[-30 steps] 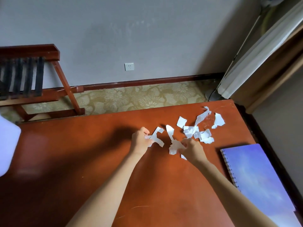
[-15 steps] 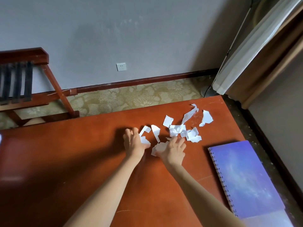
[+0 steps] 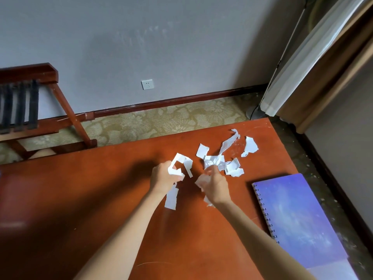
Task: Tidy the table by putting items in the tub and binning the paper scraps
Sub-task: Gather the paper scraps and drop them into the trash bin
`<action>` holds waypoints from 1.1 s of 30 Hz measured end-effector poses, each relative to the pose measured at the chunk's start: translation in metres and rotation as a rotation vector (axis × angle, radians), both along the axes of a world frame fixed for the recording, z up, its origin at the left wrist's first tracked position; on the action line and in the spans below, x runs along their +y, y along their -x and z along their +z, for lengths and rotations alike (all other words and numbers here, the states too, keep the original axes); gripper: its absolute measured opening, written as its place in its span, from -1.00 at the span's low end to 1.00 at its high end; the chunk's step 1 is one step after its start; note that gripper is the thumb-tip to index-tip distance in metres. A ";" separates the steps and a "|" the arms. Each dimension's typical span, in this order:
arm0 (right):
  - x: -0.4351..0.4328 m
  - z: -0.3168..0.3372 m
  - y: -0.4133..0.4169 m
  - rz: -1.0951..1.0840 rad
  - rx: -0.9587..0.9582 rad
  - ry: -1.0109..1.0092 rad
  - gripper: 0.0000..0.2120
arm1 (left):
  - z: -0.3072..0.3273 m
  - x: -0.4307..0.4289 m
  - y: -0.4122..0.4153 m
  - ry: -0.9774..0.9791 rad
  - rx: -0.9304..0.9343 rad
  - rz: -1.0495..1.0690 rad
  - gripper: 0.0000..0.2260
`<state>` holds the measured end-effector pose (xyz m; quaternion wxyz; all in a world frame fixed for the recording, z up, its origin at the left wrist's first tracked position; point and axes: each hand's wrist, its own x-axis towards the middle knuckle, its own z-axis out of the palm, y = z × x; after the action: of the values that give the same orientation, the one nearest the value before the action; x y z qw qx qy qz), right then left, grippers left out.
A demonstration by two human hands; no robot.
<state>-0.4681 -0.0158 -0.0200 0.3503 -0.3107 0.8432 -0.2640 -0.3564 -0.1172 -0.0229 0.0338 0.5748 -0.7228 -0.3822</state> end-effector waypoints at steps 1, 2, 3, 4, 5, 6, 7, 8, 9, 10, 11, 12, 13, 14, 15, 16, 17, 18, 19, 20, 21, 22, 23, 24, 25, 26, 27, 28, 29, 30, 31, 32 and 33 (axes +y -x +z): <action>-0.001 0.001 0.012 -0.016 0.012 0.015 -0.66 | 0.004 -0.003 0.003 -0.027 0.014 -0.027 -0.80; -0.004 0.000 0.024 -0.027 0.026 0.017 -0.57 | 0.009 -0.006 0.008 -0.051 0.017 -0.069 -0.78; -0.007 0.001 0.036 -0.028 0.036 0.004 -0.48 | 0.013 -0.008 0.013 -0.075 0.018 -0.114 -0.72; -0.012 0.001 0.045 -0.018 0.035 -0.018 -0.38 | 0.017 -0.009 0.019 -0.105 0.023 -0.143 -0.62; -0.016 0.000 0.053 0.011 0.034 -0.052 -0.29 | 0.019 -0.009 0.026 -0.143 0.027 -0.153 -0.50; -0.019 -0.001 0.059 0.062 0.055 -0.100 -0.23 | 0.019 -0.009 0.031 -0.172 0.021 -0.148 -0.41; -0.021 -0.002 0.062 0.125 0.090 -0.159 -0.21 | 0.018 -0.007 0.036 -0.188 -0.002 -0.144 -0.35; -0.022 -0.004 0.064 0.174 0.123 -0.202 -0.22 | 0.016 -0.006 0.040 -0.191 -0.038 -0.137 -0.34; -0.023 -0.004 0.065 0.196 0.131 -0.213 -0.24 | 0.012 -0.004 0.043 -0.182 -0.079 -0.126 -0.37; -0.023 -0.005 0.064 0.197 0.125 -0.208 -0.29 | 0.009 -0.002 0.045 -0.164 -0.114 -0.112 -0.42; -0.022 -0.006 0.063 0.189 0.126 -0.196 -0.35 | 0.005 0.000 0.046 -0.144 -0.133 -0.098 -0.47; -0.021 -0.007 0.062 0.182 0.137 -0.189 -0.41 | 0.003 0.001 0.047 -0.121 -0.142 -0.084 -0.53; -0.019 -0.007 0.059 0.178 0.150 -0.183 -0.46 | 0.001 0.003 0.048 -0.096 -0.144 -0.072 -0.59; -0.017 -0.008 0.057 0.174 0.163 -0.175 -0.49 | 0.000 0.004 0.047 -0.070 -0.139 -0.064 -0.66; -0.015 -0.009 0.054 0.169 0.178 -0.168 -0.52 | -0.001 0.006 0.047 -0.046 -0.129 -0.057 -0.71; -0.012 -0.009 0.052 0.171 0.193 -0.161 -0.56 | -0.001 0.007 0.045 -0.026 -0.110 -0.050 -0.74; -0.010 -0.009 0.050 0.182 0.204 -0.152 -0.61 | -0.002 0.008 0.043 -0.013 -0.084 -0.039 -0.77; -0.007 -0.008 0.048 0.200 0.210 -0.146 -0.68 | -0.002 0.008 0.040 -0.013 -0.054 -0.023 -0.82; -0.004 -0.007 0.046 0.221 0.211 -0.153 -0.73 | -0.001 0.008 0.036 -0.016 -0.024 -0.006 -0.84; 0.000 -0.006 0.044 0.241 0.205 -0.159 -0.76 | 0.001 0.008 0.031 -0.023 0.000 0.007 -0.82; 0.003 -0.004 0.042 0.251 0.188 -0.161 -0.78 | 0.003 0.007 0.026 -0.028 0.011 0.016 -0.80; 0.007 -0.003 0.039 0.249 0.160 -0.151 -0.80 | 0.005 0.006 0.019 -0.036 0.014 0.023 -0.78; 0.010 -0.001 0.036 0.239 0.123 -0.136 -0.82 | 0.007 0.006 0.012 -0.050 0.009 0.033 -0.78; 0.014 0.000 0.032 0.229 0.093 -0.115 -0.85 | 0.010 0.006 0.004 -0.062 0.002 0.049 -0.78; 0.017 0.001 0.028 0.223 0.073 -0.094 -0.88 | 0.011 0.007 -0.004 -0.073 -0.015 0.064 -0.77; 0.019 0.002 0.022 0.223 0.061 -0.074 -0.91 | 0.012 0.009 -0.011 -0.065 -0.058 0.065 -0.74; 0.021 0.003 0.017 0.224 0.051 -0.054 -0.91 | 0.012 0.013 -0.018 -0.059 -0.135 0.060 -0.70; 0.023 0.002 0.011 0.226 0.044 -0.040 -0.87 | 0.012 0.019 -0.023 -0.047 -0.214 0.046 -0.68; 0.025 0.001 0.006 0.229 0.039 -0.025 -0.80 | 0.013 0.028 -0.026 -0.057 -0.268 0.036 -0.69; 0.026 0.000 0.002 0.226 0.033 -0.013 -0.71 | 0.011 0.036 -0.027 -0.072 -0.288 0.026 -0.72; 0.028 -0.002 -0.002 0.221 0.027 -0.006 -0.62 | 0.010 0.045 -0.027 -0.085 -0.287 0.029 -0.74; 0.029 -0.002 -0.004 0.209 0.014 -0.006 -0.57 | 0.008 0.052 -0.026 -0.079 -0.272 0.045 -0.72; 0.031 -0.003 -0.005 0.196 0.004 -0.008 -0.57 | 0.007 0.058 -0.024 -0.077 -0.244 0.075 -0.68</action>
<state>-0.4633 0.0151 -0.0230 0.3739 -0.3912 0.8105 -0.2244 -0.3320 -0.0589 -0.0164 -0.0620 0.6446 -0.6842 -0.3355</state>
